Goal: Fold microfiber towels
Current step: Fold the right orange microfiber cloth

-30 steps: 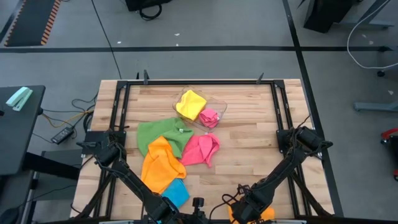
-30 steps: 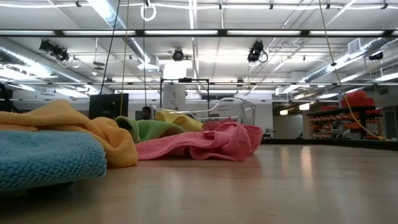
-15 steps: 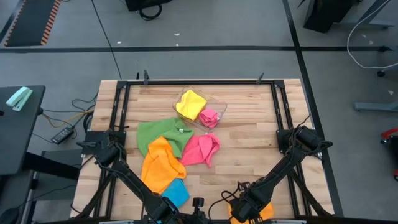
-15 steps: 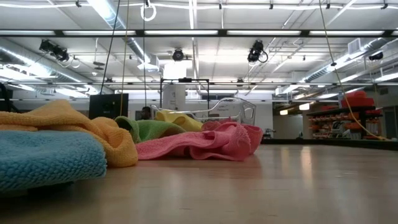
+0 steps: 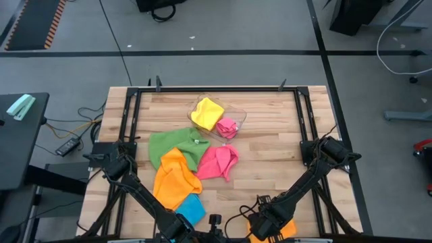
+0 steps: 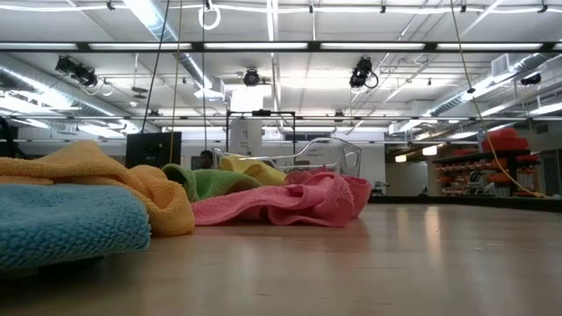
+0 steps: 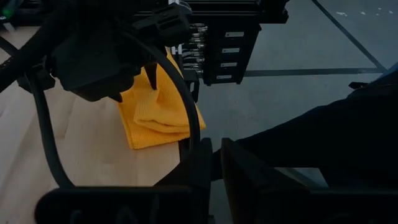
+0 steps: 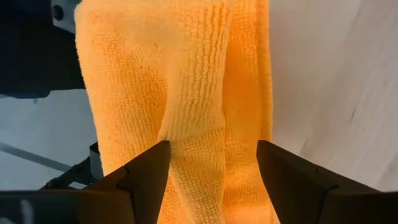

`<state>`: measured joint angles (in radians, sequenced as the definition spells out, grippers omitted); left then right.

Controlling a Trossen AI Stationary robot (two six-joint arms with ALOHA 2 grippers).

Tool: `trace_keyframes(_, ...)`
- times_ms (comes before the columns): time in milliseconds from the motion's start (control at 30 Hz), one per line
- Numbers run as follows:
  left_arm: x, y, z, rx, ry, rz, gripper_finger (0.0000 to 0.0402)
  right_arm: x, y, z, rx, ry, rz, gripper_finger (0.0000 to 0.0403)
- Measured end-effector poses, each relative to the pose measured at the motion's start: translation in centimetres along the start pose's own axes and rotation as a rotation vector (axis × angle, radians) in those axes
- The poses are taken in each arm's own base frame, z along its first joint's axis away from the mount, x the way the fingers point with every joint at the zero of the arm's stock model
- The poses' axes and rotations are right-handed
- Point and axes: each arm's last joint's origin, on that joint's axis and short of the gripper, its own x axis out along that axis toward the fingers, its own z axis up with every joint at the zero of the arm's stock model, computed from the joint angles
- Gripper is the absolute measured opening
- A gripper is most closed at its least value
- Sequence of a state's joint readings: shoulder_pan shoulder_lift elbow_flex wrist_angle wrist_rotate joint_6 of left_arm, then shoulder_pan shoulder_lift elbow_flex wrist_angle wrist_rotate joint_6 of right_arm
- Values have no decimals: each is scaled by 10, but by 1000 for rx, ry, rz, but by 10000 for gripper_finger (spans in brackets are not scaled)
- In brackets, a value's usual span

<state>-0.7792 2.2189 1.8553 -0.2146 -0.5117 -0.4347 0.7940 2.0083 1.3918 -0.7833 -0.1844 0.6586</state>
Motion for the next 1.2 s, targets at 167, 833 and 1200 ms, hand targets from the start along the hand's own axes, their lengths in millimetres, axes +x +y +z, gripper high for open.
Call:
trace_keyframes(167, 0, 0, 0, 0, 0, 0, 41, -1, -8, -2, 22, 47, -39, 252)
trace_keyframes(833, 0, 0, 0, 1, 0, 0, 44, -64, 19, -28, -28, -265, -104, 252)
trace_keyframes(1200, 0, 0, 0, 1, 0, -1, 48, -49, 81, -73, -194, -678, -263, 252)
